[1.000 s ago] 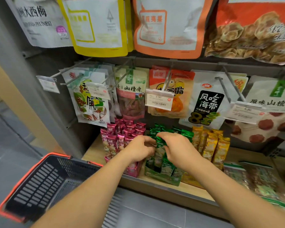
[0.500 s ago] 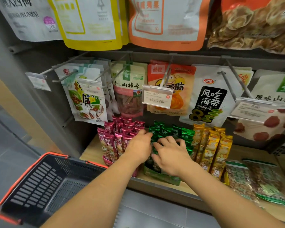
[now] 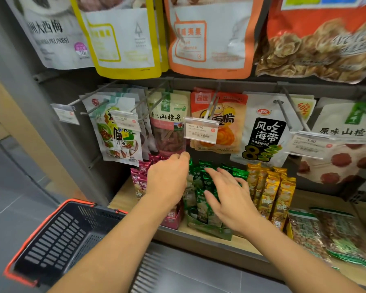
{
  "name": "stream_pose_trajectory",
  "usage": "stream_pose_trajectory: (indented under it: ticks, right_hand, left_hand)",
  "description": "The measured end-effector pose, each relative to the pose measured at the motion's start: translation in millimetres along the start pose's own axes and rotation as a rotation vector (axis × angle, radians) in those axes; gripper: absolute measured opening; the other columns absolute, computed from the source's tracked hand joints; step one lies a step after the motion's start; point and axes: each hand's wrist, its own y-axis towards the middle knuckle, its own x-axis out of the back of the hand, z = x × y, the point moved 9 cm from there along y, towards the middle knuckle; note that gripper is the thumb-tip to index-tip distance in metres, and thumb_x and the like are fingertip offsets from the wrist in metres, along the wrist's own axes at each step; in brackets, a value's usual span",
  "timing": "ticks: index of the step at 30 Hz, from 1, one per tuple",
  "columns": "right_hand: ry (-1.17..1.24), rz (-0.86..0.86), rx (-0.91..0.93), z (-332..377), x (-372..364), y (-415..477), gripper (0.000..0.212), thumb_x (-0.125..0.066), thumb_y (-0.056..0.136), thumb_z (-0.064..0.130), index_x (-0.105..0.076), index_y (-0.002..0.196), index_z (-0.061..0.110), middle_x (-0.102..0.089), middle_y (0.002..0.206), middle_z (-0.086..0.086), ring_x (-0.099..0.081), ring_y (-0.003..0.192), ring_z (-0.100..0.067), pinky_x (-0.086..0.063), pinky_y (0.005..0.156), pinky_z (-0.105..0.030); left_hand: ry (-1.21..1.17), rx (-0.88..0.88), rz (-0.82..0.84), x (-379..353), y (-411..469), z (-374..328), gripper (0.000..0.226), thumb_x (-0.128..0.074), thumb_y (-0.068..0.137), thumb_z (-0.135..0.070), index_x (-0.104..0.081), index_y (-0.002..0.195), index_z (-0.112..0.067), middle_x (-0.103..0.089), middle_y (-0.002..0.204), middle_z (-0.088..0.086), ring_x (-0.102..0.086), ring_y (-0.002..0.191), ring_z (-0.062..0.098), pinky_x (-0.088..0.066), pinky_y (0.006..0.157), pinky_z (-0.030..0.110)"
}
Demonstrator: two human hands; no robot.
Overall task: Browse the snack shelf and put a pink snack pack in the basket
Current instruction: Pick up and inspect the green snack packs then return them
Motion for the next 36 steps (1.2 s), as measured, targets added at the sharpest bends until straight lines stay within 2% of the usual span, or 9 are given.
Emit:
stream_pose_trajectory:
  ticks: [5,8,10,14,18,25,29,32,36]
  right_hand:
    - [0.218,0.051,-0.1,0.4,40.9,-11.7,0.05,-0.045,0.099,0.046,-0.034,0.145,0.032,-0.043,0.148,0.009,-0.037,0.138,-0.012,-0.03,0.113,-0.044]
    - [0.618,0.255,-0.12,17.4,51.7,-31.2,0.044,-0.046,0.093,0.052,-0.044,0.134,0.038,-0.052,0.137,0.014,-0.047,0.126,0.001,-0.039,0.1,-0.014]
    - [0.775,0.355,-0.097,36.5,61.0,-50.7,0.051,-0.043,0.083,0.06,-0.046,0.13,0.041,-0.055,0.13,0.021,-0.051,0.115,0.014,-0.039,0.087,-0.001]
    - [1.031,0.504,-0.086,61.3,57.4,-89.0,0.041,-0.047,0.083,0.05,-0.038,0.122,0.048,-0.06,0.104,0.046,-0.056,0.098,0.023,-0.042,0.076,0.0]
    - [1.253,0.417,-0.219,55.1,45.7,-102.5,0.041,-0.058,0.078,0.047,-0.054,0.117,0.034,-0.074,0.084,-0.003,-0.07,0.077,-0.018,-0.055,0.067,-0.026]
    - [1.248,0.264,-0.244,36.5,45.6,-99.9,0.023,-0.056,0.084,0.056,-0.063,0.104,0.046,-0.071,0.075,0.004,-0.067,0.067,-0.014,-0.052,0.062,-0.029]
    - [1.19,0.251,-0.259,31.2,45.0,-101.2,0.042,-0.058,0.077,0.07,-0.06,0.112,0.047,-0.071,0.082,0.013,-0.068,0.075,-0.005,-0.049,0.068,-0.027]
    - [1.164,0.248,-0.254,31.7,46.5,-101.2,0.028,-0.055,0.078,0.065,-0.059,0.104,0.058,-0.073,0.089,0.017,-0.068,0.078,0.0,-0.048,0.066,-0.018]
    - [1.141,0.24,-0.223,38.0,54.4,-100.3,0.022,-0.053,0.078,0.055,-0.061,0.097,0.064,-0.071,0.097,0.027,-0.068,0.084,0.005,-0.046,0.065,-0.007]
  left_hand:
    - [-0.064,-0.06,-0.198,78.6,-20.8,11.1,0.017,-0.063,0.08,-0.008,-0.051,0.089,-0.016,-0.063,0.072,0.0,-0.062,0.062,0.03,-0.036,0.045,0.032]
    - [-0.313,-0.086,-0.357,111.0,-34.0,15.8,0.011,-0.063,0.08,-0.014,-0.053,0.081,-0.017,-0.056,0.061,-0.003,-0.054,0.054,0.025,-0.038,0.044,0.033]
    - [-0.595,-0.007,-0.31,104.3,-35.3,20.6,0.011,-0.061,0.084,-0.018,-0.053,0.078,-0.022,-0.056,0.061,-0.004,-0.051,0.056,0.018,-0.04,0.052,0.036]
    - [-0.973,0.178,-0.19,75.3,-32.9,24.0,0.022,-0.066,0.085,-0.01,-0.058,0.07,-0.024,-0.057,0.056,-0.005,-0.05,0.049,0.009,-0.047,0.052,0.035]
    - [-1.326,0.264,-0.03,56.0,-28.9,21.1,0.018,-0.064,0.089,-0.007,-0.065,0.077,-0.02,-0.063,0.06,-0.006,-0.058,0.048,0.01,-0.052,0.045,0.027]
    - [-1.658,0.369,0.161,33.4,-25.8,7.1,0.008,-0.066,0.086,-0.017,-0.072,0.085,-0.011,-0.067,0.072,0.006,-0.058,0.056,0.01,-0.05,0.051,0.019]
    - [-1.802,0.415,0.171,30.3,-24.5,2.7,0.008,-0.071,0.072,-0.021,-0.075,0.067,-0.016,-0.067,0.067,0.002,-0.056,0.053,0.008,-0.047,0.048,0.017]
    - [-1.84,0.505,0.176,24.3,-26.8,2.7,0.011,-0.07,0.069,-0.02,-0.072,0.058,-0.019,-0.063,0.061,-0.001,-0.052,0.048,0.006,-0.043,0.044,0.016]
    - [-1.864,0.635,0.144,12.0,-28.9,11.2,0.037,-0.063,0.087,-0.009,-0.07,0.052,-0.018,-0.058,0.056,-0.003,-0.043,0.041,0.004,-0.037,0.038,0.015]
